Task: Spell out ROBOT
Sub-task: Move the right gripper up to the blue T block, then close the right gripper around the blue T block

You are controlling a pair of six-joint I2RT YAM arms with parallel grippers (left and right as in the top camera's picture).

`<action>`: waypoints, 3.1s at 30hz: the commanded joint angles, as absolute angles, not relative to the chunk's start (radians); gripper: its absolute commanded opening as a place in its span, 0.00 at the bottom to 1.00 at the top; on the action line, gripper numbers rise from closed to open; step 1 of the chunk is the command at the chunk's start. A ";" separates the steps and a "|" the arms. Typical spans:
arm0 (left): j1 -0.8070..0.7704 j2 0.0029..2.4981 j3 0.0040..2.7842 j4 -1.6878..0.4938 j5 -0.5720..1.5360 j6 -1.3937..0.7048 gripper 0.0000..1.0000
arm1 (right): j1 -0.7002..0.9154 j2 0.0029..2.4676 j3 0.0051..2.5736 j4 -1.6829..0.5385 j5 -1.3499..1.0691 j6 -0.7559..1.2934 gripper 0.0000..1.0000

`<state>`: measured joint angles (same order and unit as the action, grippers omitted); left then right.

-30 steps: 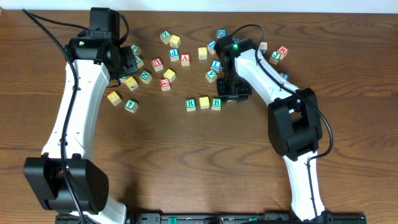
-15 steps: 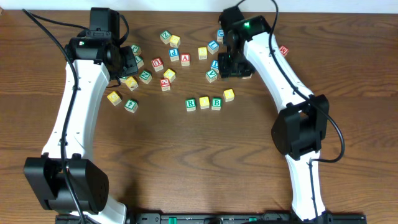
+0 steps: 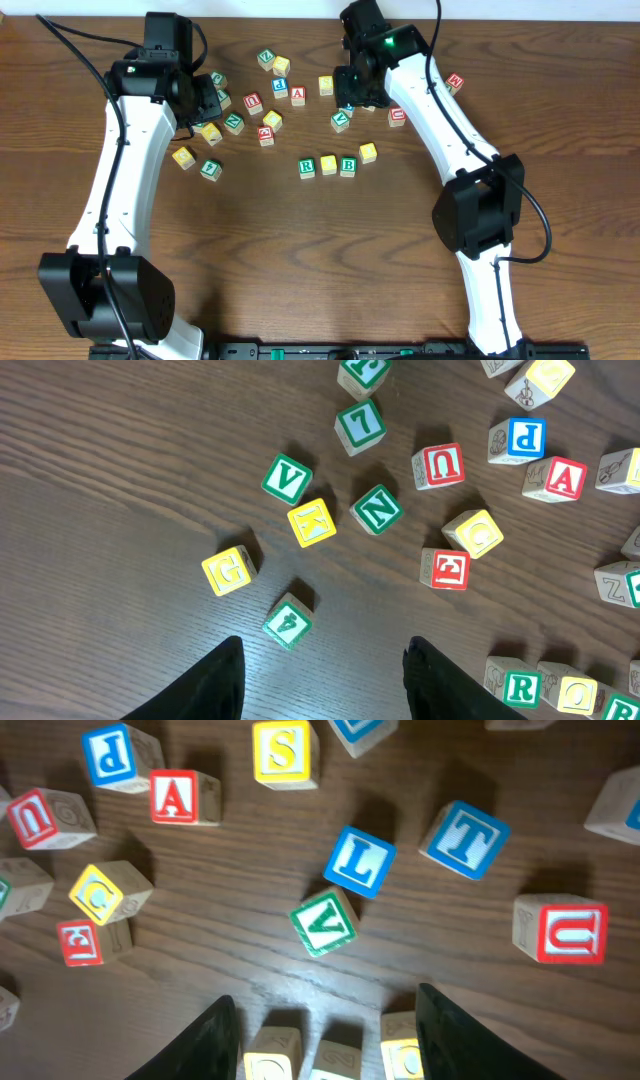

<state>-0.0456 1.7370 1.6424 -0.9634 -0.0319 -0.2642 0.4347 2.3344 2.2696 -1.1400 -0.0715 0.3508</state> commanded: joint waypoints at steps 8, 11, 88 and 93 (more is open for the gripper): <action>-0.043 1.728 1.642 -0.965 -0.037 -0.256 0.50 | 0.458 2.300 2.288 -1.116 -0.074 0.370 0.54; -0.043 1.728 1.642 -0.968 -0.037 -0.256 0.50 | 0.460 2.300 2.288 -1.118 -0.074 0.370 0.55; -0.043 1.728 1.642 -0.975 -0.038 -0.255 0.50 | 0.359 2.572 2.287 -0.945 0.099 0.598 0.40; -0.043 1.728 1.642 -0.975 -0.038 -0.256 0.51 | 0.357 2.571 2.287 -0.934 0.099 0.596 0.35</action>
